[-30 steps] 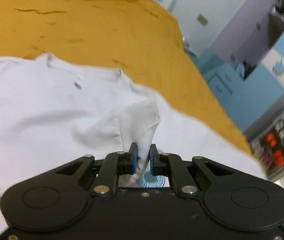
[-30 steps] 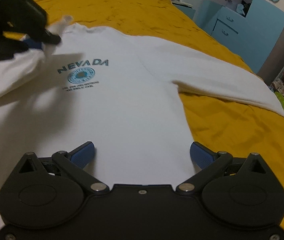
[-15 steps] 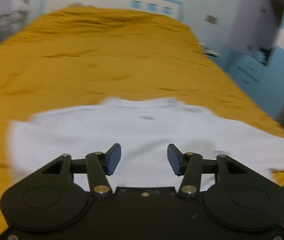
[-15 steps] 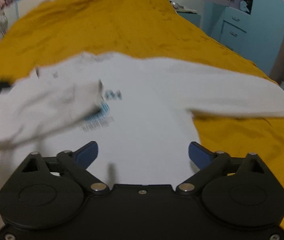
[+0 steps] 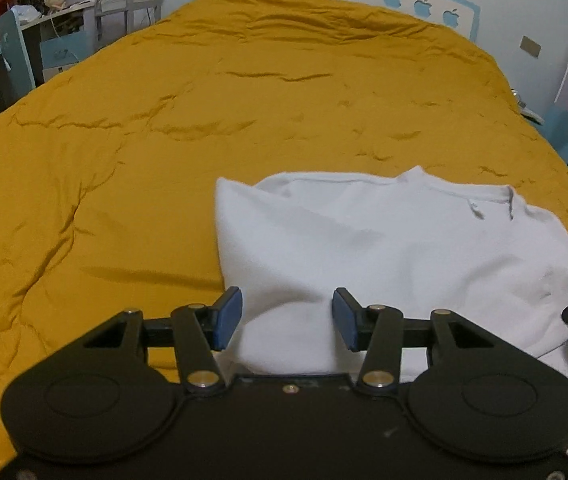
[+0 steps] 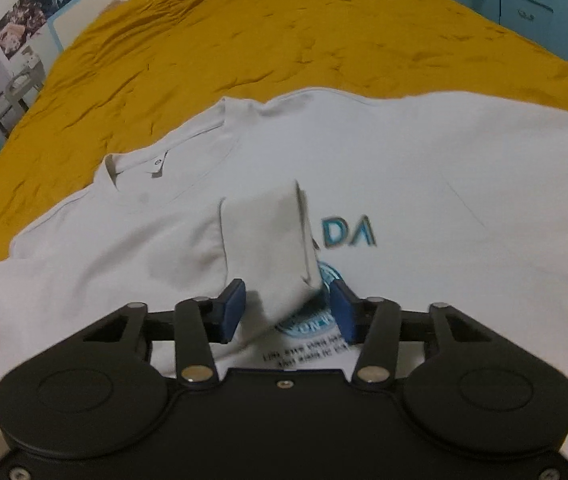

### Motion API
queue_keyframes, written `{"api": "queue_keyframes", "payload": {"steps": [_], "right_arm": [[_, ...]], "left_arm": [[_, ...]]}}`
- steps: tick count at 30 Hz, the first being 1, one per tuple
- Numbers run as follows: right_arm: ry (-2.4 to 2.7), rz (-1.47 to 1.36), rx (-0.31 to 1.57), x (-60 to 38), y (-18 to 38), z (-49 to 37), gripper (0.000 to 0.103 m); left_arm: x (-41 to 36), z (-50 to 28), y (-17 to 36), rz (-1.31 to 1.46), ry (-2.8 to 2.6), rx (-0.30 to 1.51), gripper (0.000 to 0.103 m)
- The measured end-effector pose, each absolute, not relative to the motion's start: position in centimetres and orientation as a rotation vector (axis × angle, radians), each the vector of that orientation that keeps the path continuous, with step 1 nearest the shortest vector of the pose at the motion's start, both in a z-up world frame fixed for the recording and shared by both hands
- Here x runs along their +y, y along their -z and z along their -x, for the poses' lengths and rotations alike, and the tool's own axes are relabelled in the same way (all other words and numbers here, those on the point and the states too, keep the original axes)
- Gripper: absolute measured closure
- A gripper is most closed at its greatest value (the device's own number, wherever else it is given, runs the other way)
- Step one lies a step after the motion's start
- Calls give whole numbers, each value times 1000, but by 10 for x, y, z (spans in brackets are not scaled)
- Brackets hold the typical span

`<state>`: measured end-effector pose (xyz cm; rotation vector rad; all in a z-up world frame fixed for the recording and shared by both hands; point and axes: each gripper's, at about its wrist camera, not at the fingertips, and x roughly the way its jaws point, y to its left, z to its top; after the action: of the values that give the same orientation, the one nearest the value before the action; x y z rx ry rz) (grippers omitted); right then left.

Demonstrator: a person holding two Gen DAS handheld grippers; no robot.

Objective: Fold small clothes

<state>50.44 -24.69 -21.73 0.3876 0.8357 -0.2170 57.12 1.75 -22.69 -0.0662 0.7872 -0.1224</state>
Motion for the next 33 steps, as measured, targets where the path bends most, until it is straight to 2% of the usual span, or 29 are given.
{"api": "queue_keyframes", "payload": {"steps": [1, 2, 12, 16, 20, 23, 26, 31, 33], "right_arm": [[224, -380, 835, -245, 216, -506, 92], [226, -369, 832, -242, 215, -509, 94], [252, -345, 666, -261, 166, -471, 97], [290, -420, 741, -289, 193, -474, 97], [311, -377, 790, -292, 226, -480, 99], [306, -365, 778, -291, 223, -477, 98], [294, -386, 735, -299, 207, -465, 83], [328, -448, 622, -354, 162, -413, 81], [394, -470, 601, -394, 149, -383, 77]], "left_arm": [[18, -574, 228, 70, 123, 791, 54], [20, -573, 228, 72, 121, 796, 54], [26, -558, 210, 81, 151, 787, 53], [21, -560, 226, 53, 150, 831, 52], [15, -564, 249, 12, 129, 876, 52], [10, -565, 253, -34, 125, 880, 52], [8, -563, 244, -31, 127, 869, 52], [-11, -549, 215, -9, 190, 805, 51], [-28, -543, 208, -18, 233, 790, 50]]}}
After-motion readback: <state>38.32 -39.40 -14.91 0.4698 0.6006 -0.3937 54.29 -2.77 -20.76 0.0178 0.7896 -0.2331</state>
